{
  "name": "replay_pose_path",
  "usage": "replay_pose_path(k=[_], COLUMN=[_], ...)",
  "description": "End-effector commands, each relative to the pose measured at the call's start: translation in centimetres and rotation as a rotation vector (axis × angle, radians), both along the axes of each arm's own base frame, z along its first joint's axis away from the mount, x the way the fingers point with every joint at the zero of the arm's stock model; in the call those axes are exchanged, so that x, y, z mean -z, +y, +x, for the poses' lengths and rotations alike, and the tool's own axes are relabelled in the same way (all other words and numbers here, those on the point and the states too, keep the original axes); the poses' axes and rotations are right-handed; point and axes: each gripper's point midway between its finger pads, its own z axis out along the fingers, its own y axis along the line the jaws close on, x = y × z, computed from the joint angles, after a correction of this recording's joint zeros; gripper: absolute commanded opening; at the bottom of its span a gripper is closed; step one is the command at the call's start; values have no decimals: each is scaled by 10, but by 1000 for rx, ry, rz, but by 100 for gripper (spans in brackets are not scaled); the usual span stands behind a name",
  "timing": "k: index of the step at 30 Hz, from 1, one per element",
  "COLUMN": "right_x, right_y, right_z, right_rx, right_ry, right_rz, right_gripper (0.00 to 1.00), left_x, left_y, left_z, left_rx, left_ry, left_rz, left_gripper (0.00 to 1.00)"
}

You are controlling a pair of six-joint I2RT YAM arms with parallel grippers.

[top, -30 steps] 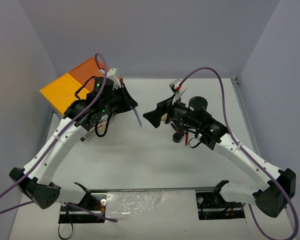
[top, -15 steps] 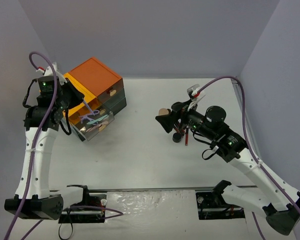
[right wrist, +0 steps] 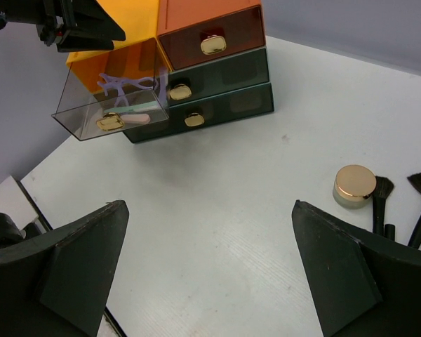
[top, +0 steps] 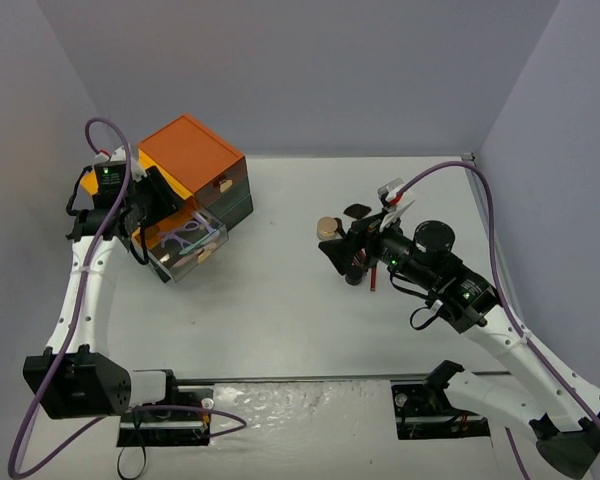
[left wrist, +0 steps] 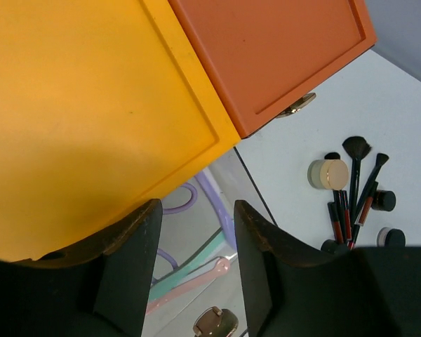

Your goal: Organize the makeup

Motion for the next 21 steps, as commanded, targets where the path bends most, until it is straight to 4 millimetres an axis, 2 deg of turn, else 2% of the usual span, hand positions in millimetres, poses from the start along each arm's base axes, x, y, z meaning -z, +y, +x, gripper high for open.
replay_pose_path(k=[1,6,9,12,16,21], right_x=[-21,-20,-19,-16,-18,-17], right_y=[-3,-4,-4,-3,-5,-10], right_z=[2,5,8,11,14,13], right_rx=[17,23,30,37,53,74], right_ry=[-73,-80,-82,-81,-83,-80], right_rz=[23,1,-12,-25,-27,-20], right_gripper=[100,100,100,100,100,100], left_x=[-51,-74,-77,-74,-49,-16], left_y=[15,4,-37,-70,-103,-122], left_z=[3,-19,-39,-57,-72,-76], left_rx=[-26,26,137,212,258,284], left_ry=[-147,-146,-118,-88,-15,29], left_rz=[69,101,164,218,282,326], left_gripper=[50,55,60,63,73,87])
